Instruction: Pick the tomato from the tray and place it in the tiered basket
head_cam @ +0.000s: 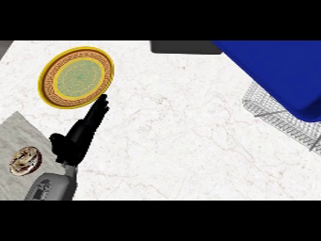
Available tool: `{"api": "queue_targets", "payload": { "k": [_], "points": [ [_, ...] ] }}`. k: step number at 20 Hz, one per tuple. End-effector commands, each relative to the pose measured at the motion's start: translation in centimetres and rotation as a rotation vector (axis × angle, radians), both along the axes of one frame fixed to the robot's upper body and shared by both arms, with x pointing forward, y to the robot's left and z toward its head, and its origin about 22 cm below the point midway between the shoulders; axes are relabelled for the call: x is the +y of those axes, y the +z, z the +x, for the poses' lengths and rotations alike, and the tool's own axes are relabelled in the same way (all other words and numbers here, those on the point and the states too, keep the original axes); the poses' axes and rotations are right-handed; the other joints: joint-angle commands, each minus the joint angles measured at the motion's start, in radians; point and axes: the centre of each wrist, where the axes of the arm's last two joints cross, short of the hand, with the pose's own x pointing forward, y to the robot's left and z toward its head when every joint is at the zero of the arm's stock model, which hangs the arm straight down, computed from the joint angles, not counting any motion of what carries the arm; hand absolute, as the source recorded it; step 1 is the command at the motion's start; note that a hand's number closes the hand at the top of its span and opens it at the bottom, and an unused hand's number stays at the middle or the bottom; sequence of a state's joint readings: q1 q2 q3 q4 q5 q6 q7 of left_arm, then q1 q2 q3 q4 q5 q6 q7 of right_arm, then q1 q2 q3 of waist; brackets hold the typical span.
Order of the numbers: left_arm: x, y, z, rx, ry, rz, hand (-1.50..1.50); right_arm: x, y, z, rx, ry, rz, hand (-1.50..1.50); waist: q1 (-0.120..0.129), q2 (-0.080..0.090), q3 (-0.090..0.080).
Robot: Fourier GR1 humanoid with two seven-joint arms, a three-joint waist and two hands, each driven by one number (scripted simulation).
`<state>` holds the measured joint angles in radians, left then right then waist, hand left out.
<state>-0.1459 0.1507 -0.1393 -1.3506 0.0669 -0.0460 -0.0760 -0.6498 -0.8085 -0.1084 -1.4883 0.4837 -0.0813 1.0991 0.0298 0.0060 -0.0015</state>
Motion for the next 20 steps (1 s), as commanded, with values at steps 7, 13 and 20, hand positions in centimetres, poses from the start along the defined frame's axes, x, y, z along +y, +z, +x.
{"api": "queue_targets", "payload": {
  "k": [7, 13, 20],
  "points": [
    [1.2, -1.0, -0.3, 0.007, 0.009, -0.016, 0.0, 0.6, -2.5, 7.3, 0.051, 0.012, 0.109, 1.5, -0.009, -0.001, 0.001],
    [2.0, -0.9, -0.9, 0.008, 0.02, -0.003, 0.0, 0.6, -3.5, 8.3, -0.055, 0.023, 0.257, 1.5, -0.016, -0.004, 0.002],
    [0.5, -2.1, -0.6, -0.015, 0.026, -0.001, 0.0, 1.0, -3.0, 9.8, -0.04, -0.038, 0.624, -1.5, -0.021, -0.002, 0.001]
  ]
}}
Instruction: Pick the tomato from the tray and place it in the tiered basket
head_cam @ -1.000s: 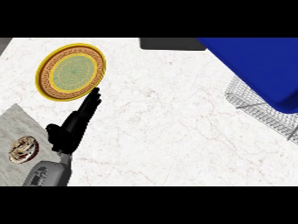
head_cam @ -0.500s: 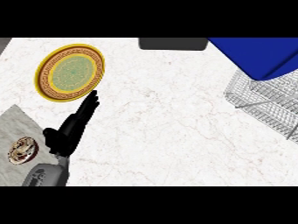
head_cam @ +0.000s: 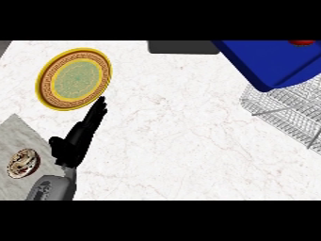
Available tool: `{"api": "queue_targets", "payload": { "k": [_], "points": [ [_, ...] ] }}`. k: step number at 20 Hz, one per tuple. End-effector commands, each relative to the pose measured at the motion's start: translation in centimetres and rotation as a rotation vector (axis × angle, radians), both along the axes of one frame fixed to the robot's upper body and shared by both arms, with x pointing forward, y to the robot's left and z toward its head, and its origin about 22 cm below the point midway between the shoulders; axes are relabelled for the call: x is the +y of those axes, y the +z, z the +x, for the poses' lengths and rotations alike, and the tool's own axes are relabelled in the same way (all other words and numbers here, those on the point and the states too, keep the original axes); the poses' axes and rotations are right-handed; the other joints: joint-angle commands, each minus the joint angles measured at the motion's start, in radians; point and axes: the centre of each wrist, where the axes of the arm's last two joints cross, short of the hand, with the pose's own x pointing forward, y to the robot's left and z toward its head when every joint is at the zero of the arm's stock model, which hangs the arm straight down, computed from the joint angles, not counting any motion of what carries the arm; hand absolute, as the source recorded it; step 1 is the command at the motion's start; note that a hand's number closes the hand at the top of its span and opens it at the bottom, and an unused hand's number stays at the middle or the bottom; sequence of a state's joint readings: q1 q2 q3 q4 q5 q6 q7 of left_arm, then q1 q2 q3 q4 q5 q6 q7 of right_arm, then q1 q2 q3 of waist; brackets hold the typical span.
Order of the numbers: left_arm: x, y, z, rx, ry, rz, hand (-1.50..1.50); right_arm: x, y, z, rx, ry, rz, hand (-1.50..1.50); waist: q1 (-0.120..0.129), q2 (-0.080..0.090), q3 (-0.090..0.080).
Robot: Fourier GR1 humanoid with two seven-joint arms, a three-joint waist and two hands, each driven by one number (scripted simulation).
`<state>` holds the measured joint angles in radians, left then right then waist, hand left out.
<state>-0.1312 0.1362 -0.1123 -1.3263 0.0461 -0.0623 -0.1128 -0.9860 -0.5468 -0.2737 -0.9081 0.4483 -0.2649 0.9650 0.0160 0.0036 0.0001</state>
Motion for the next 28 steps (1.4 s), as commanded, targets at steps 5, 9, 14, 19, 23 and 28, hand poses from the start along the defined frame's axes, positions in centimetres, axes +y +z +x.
{"api": "queue_targets", "payload": {
  "k": [5, 9, 14, 19, 23, 28],
  "points": [
    [0.6, -0.6, -0.8, 0.025, 0.01, 0.014, 0.0, 0.3, -1.5, -0.9, -0.134, -0.087, 0.187, -1.5, -0.017, -0.005, 0.0],
    [0.6, 0.2, -1.1, 0.023, 0.014, -0.007, 0.0, -0.9, 0.2, -1.7, -0.242, -0.241, 0.051, -1.5, -0.021, -0.008, -0.001],
    [1.0, -0.5, -1.3, 0.016, 0.036, 0.004, 0.0, -4.2, 1.4, -3.7, -0.297, -0.484, -0.152, -1.5, -0.039, -0.012, -0.002],
    [1.5, 0.4, -1.6, 0.021, 0.067, 0.007, 0.0, -7.0, 3.7, -8.7, -0.428, -0.603, -0.221, -1.5, -0.073, -0.026, -0.001],
    [1.5, -0.6, -2.0, 0.048, 0.099, -0.007, 0.0, -7.9, 4.0, -13.8, -0.527, -0.613, -0.207, -1.5, -0.105, -0.032, -0.001],
    [1.7, -1.8, -3.0, 0.037, 0.112, -0.001, 0.0, -9.4, 2.0, -21.2, -0.513, -0.621, -0.237, -1.5, -0.121, -0.029, 0.0]
  ]
}}
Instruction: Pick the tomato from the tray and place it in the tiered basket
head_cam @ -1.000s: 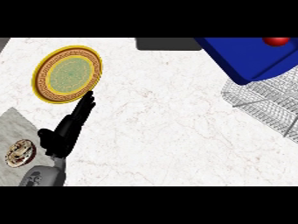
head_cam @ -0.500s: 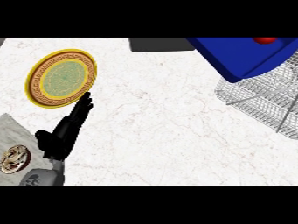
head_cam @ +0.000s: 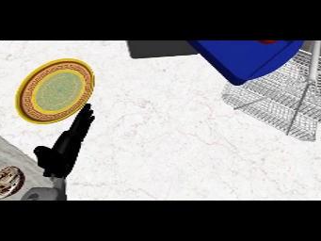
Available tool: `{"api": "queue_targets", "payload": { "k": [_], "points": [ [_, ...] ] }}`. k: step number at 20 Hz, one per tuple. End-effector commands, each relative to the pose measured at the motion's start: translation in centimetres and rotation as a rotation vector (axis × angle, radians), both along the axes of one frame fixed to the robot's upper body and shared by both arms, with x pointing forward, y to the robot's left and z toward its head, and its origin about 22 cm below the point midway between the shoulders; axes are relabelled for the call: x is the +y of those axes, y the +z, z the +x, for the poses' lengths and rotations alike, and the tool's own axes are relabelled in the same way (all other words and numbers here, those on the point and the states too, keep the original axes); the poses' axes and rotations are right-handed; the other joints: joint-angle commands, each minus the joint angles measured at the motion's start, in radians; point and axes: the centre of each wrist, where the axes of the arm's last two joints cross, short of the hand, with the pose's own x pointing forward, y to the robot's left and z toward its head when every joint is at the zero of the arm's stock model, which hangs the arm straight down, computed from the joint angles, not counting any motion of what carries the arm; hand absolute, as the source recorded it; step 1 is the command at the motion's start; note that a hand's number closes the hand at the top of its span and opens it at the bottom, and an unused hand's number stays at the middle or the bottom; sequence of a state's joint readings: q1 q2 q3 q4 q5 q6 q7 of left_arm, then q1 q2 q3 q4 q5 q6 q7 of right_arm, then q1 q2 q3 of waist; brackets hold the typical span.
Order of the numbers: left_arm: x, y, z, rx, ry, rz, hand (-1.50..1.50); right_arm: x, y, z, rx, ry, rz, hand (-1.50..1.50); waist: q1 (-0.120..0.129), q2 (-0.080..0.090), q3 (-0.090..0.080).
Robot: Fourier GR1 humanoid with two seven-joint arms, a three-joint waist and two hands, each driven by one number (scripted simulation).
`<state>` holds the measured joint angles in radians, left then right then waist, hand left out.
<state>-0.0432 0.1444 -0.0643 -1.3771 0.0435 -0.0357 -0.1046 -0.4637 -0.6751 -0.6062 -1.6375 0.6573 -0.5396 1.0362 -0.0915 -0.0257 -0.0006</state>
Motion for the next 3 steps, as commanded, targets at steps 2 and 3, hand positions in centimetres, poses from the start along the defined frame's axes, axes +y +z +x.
{"api": "queue_targets", "payload": {
  "k": [2, 3],
  "points": [
    [2.4, -0.3, -1.0, -0.005, 0.045, 0.001, 0.0, 0.5, 0.3, -7.4, 0.017, 0.021, 0.031, -1.5, -0.026, -0.008, 0.0],
    [2.0, -0.1, -0.8, 0.011, 0.034, -0.019, 0.0, 0.4, -0.3, -8.8, 0.034, 0.008, 0.018, -1.5, -0.037, -0.009, 0.001]
  ]
}}
